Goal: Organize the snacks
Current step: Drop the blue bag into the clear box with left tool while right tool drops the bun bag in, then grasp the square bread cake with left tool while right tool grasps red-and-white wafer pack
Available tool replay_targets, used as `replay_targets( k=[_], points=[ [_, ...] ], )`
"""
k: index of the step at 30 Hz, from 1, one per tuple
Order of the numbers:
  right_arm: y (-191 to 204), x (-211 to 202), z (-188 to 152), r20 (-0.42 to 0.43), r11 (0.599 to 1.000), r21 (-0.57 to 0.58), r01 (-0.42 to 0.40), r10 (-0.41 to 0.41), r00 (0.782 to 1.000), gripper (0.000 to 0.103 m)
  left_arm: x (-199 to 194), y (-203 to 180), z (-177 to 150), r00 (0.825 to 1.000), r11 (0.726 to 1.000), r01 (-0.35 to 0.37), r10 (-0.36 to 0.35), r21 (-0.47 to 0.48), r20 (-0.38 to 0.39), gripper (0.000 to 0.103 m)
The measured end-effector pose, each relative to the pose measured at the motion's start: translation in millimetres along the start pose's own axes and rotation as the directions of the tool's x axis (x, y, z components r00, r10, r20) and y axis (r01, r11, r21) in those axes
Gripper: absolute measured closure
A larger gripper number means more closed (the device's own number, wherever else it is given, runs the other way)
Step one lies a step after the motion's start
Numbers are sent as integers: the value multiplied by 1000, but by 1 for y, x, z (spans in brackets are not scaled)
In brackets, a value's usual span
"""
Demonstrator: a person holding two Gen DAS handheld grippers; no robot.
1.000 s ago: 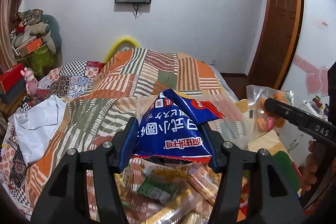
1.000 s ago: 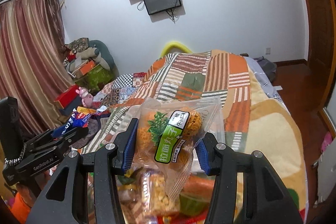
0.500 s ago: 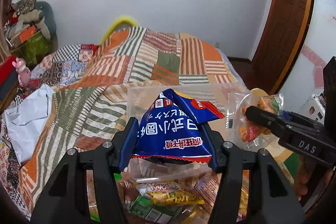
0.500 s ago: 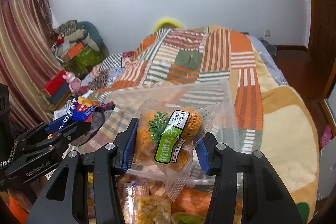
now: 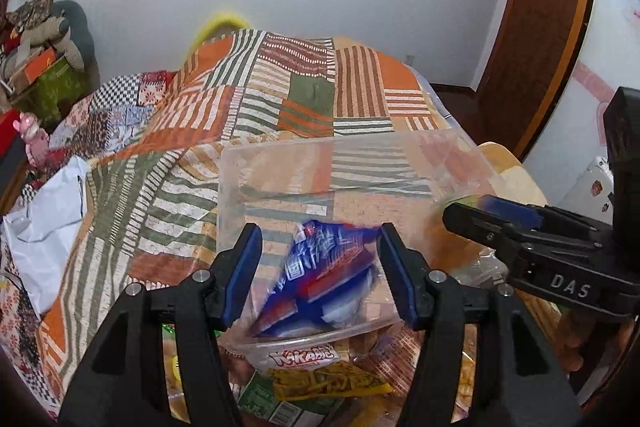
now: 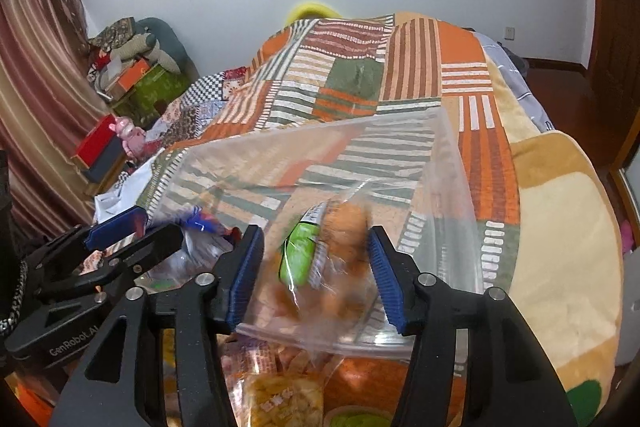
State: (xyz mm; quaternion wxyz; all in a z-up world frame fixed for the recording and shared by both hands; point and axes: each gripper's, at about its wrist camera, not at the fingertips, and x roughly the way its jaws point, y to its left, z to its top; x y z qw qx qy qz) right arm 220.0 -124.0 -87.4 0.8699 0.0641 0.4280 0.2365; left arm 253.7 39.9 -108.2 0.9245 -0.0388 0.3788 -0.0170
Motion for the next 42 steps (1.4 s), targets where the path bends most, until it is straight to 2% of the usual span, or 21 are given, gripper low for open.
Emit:
replay_targets(
  k=[6,11,15,17,21,29,37,42],
  points=[
    [9,-31,0,67,999,-42,18,-15,998,37,-24,2,0,999,1000,3,-3,-6,34,39],
    [13,-64,-5,138,995,-85,50,-38,990,33,-51,7,-5,998,1000,-7,7,-11,68,33],
    [13,-86,-13,181,992,-101,71,-52,982,25,-74,12,-14,996,1000,-19,20,-7,84,30],
    [12,-95,-20,196,990,-107,88,-66,978,24,-82,15,-21,996,1000,-22,23,-9,82,26],
    [6,-108,-34,196,988,-114,103,-80,977,24,-96,19,-38,998,1000,-22,22,-17,60,25],
    [-7,-116,-71,130,989,-91,115,-102,986,23,-108,11,-79,1000,1000,-5,5,-20,2,21],
    [-24,-94,-112,-18,995,-42,93,-94,995,22,-105,-10,-117,998,999,24,-22,35,-66,20],
    [-26,-83,-131,-81,995,-42,94,-97,992,13,-93,-20,-131,991,998,67,-64,19,-119,20]
  ],
)
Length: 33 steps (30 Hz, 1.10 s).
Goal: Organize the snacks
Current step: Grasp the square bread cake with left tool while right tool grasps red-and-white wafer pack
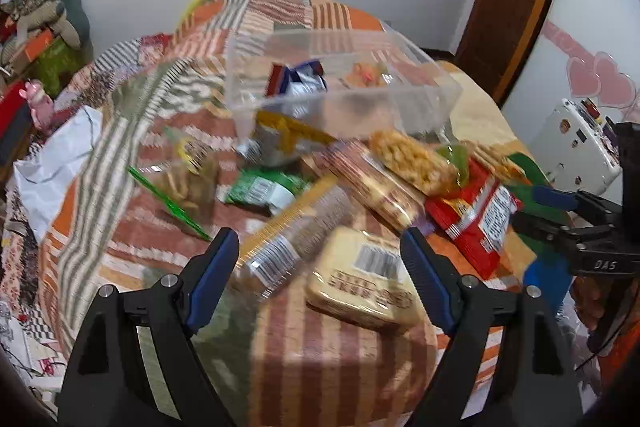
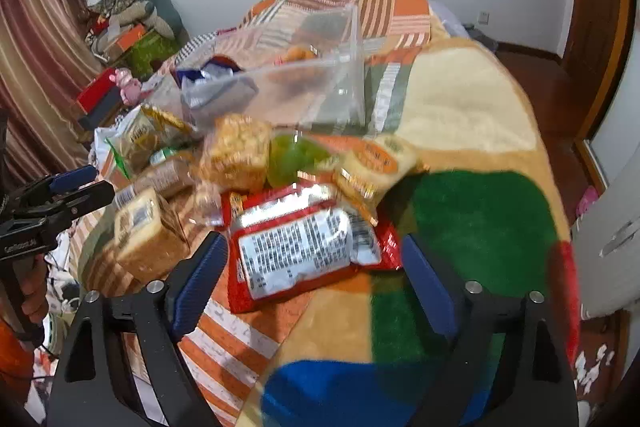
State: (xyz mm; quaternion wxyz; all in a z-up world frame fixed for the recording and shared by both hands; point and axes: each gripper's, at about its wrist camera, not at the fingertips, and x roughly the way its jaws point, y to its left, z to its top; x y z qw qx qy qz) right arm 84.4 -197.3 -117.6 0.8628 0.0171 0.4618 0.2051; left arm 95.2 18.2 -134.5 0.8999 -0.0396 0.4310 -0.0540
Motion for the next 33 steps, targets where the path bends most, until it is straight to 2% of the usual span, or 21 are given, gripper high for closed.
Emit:
replay_targets(
  k=[3,11,20,26,31,33],
  points=[
    [-3,8,-2,-23,1000,13,-3,4,1000,4,7,-6,-7,999,1000,27,-28,-5,-20,20],
    [-2,32,0,-74,1000,6,0,0,997,0,22,-18,-15,995,997,79,-79,6,-58,17],
    [7,40,-3,-117,999,-28,-33,29,993,0,41,-23,-25,989,995,100,-101,-14,-111,13],
    [6,47,2,-130,998,-17,-54,52,990,0,44,-16,-25,986,990,129,-134,-54,-102,16],
    [14,47,0,-125,998,-57,-41,34,992,0,41,-16,-26,988,991,125,-128,-39,-87,19],
    [19,50,-2,-126,995,-95,-15,3,992,0,38,-17,-27,989,992,121,-123,-31,-80,19]
  ],
)
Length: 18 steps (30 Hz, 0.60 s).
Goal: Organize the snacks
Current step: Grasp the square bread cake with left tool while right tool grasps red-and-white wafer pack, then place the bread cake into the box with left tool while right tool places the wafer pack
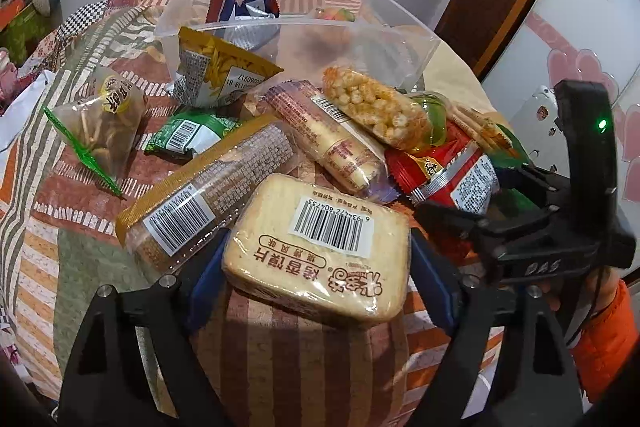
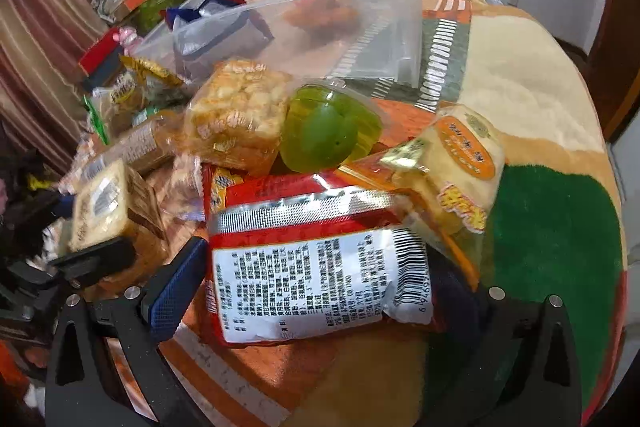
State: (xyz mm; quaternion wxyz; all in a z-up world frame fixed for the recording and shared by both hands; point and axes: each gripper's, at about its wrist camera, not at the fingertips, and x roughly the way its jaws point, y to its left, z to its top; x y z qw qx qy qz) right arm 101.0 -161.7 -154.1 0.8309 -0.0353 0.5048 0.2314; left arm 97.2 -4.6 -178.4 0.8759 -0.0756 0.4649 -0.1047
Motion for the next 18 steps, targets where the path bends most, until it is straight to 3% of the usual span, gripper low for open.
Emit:
replay_targets(
  k=[4,7,18],
  points=[
    [6,-3,-2,29,999,-31,33,-33,999,9,-9,-6,1,1000,1000,-16,16,18,27,20],
    [4,-9,-3,37,999,-23,30,-29,999,25,-18,-7,5,999,1000,-18,16,21,51,20],
    [13,-50,1,134,998,-36,-55,59,989,27,-58,5,23,988,999,-31,34,-23,153,20]
  ],
)
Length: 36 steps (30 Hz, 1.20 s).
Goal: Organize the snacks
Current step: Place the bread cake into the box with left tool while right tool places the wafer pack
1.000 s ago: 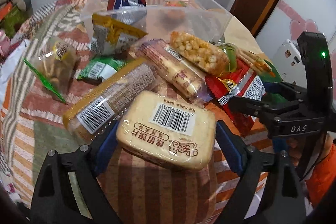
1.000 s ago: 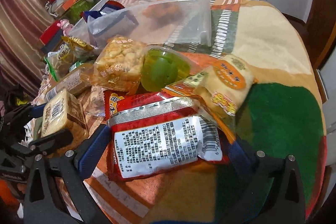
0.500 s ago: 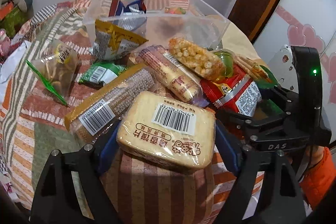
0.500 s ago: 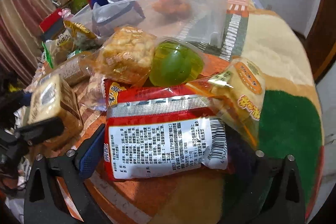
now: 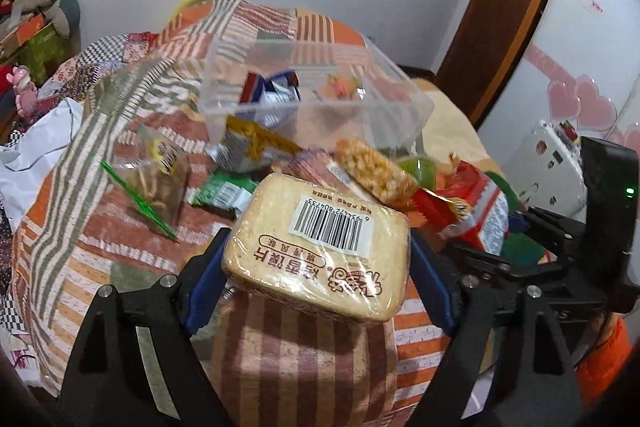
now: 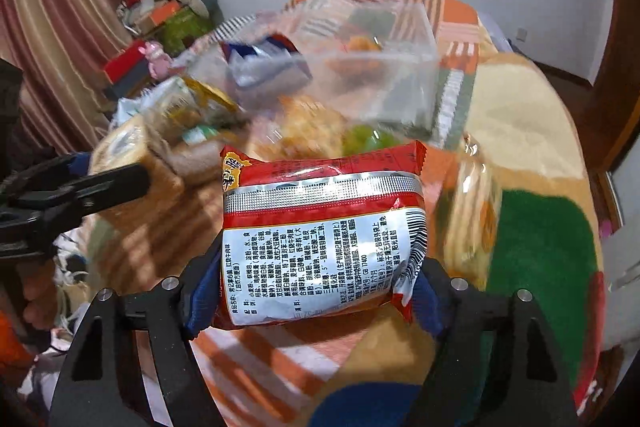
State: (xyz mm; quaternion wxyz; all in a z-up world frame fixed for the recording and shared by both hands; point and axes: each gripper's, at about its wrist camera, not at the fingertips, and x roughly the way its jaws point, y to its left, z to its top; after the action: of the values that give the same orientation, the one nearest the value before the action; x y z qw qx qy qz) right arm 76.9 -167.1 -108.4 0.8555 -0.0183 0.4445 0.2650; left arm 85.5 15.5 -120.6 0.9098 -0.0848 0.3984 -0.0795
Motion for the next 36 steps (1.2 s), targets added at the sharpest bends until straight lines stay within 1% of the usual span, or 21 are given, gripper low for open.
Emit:
replay_targets(
  k=[5,9,16,21,26,29,33,36],
  points=[
    [11,-20,17,82,1000,-18,-25,26,996,27,-15,6,17,998,1000,-11,11,-17,54,20],
    [17,-27,34,139,999,-19,-32,34,990,27,-28,9,34,994,999,-28,31,-26,109,20],
    [14,-32,66,223,1000,-2,-19,19,975,27,-37,16,65,981,998,-50,55,-36,184,19],
    [7,-33,87,268,1000,17,-11,6,963,27,-34,21,90,974,997,-58,68,-52,217,19],
    [2,-31,106,295,999,37,-13,1,956,27,-21,29,113,969,995,-86,97,-59,229,19],
    [-1,-24,118,300,999,49,-6,-10,954,27,-9,35,125,970,993,-92,105,-70,219,19],
    [-4,-8,130,283,998,60,3,-20,959,27,13,44,138,977,992,-89,104,-87,186,19],
    [-7,9,139,255,998,67,4,-21,967,27,34,50,147,980,990,-110,122,-88,157,19]
  ],
)
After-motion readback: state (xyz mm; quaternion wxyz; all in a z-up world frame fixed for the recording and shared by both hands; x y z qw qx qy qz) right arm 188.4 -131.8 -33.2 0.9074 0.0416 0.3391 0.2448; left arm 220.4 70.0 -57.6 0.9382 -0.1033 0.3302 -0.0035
